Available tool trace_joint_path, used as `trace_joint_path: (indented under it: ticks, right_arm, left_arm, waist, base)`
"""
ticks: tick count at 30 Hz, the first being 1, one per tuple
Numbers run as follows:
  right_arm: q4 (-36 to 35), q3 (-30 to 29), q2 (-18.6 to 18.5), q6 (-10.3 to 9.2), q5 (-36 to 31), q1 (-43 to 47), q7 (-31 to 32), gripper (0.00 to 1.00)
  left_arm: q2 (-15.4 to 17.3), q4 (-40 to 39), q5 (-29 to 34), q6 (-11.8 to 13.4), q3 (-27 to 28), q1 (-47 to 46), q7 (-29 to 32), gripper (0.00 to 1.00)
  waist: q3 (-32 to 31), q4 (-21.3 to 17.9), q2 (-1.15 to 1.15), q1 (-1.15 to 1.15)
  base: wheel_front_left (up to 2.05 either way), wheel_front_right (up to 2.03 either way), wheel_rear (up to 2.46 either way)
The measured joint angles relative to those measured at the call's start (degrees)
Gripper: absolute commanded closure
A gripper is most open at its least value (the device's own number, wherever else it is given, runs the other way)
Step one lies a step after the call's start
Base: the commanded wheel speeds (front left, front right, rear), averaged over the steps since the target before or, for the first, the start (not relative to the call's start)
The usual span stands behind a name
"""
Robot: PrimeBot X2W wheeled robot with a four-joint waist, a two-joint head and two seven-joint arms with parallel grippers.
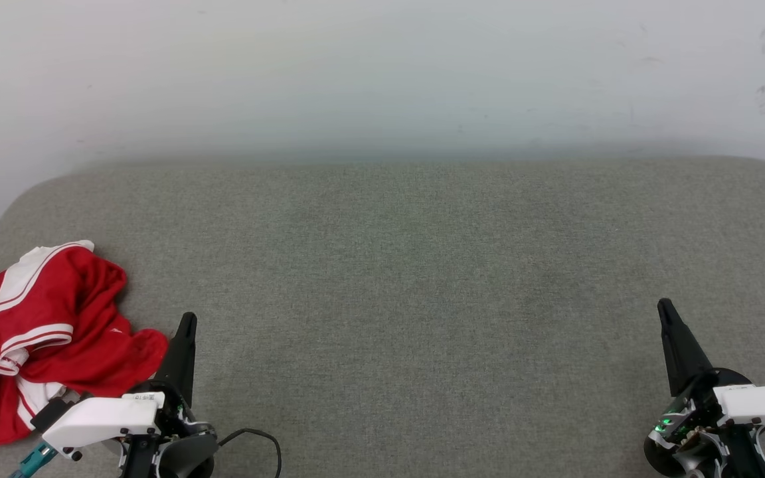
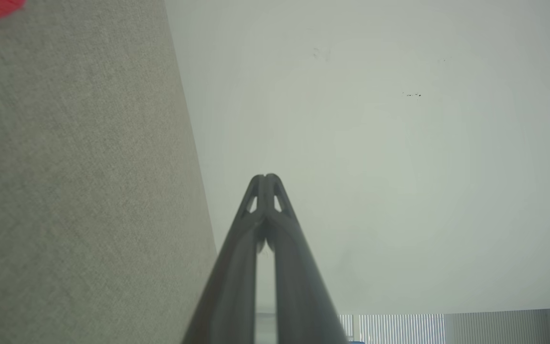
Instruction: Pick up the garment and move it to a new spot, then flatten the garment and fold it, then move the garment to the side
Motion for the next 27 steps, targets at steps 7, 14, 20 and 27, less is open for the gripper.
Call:
trace_joint_path:
  ticks: [7, 14, 20, 27]
  right_arm:
    - [0.00, 0.00, 0.00, 0.00, 0.00, 0.00, 0.00, 1.00]
    - [0.00, 0.00, 0.00, 0.00, 0.00, 0.00, 0.00, 1.00]
    - [0.00, 0.00, 0.00, 0.00, 0.00, 0.00, 0.00, 1.00]
    - [0.00, 0.00, 0.00, 0.00, 0.00, 0.00, 0.00, 1.00]
  left_arm:
    - [0.00, 0.00, 0.00, 0.00, 0.00, 0.00, 0.00, 1.00]
    - [0.00, 0.00, 0.00, 0.00, 0.00, 0.00, 0.00, 1.00]
    - [0.00, 0.00, 0.00, 0.00, 0.00, 0.00, 0.00, 1.00]
    - [0.00, 0.00, 0.00, 0.00, 0.00, 0.00, 0.00, 1.00]
  waist:
    - [0.00, 0.00, 0.00, 0.00]
    - [0.00, 0.00, 0.00, 0.00]
    - [0.00, 0.00, 0.00, 0.00]
    - [0.00, 0.00, 0.00, 0.00]
  base:
    - [0.00, 0.00, 0.00]
    - [0.00, 0.00, 0.00]
    - [0.00, 0.00, 0.00]
    - [0.00, 0.00, 0.00]
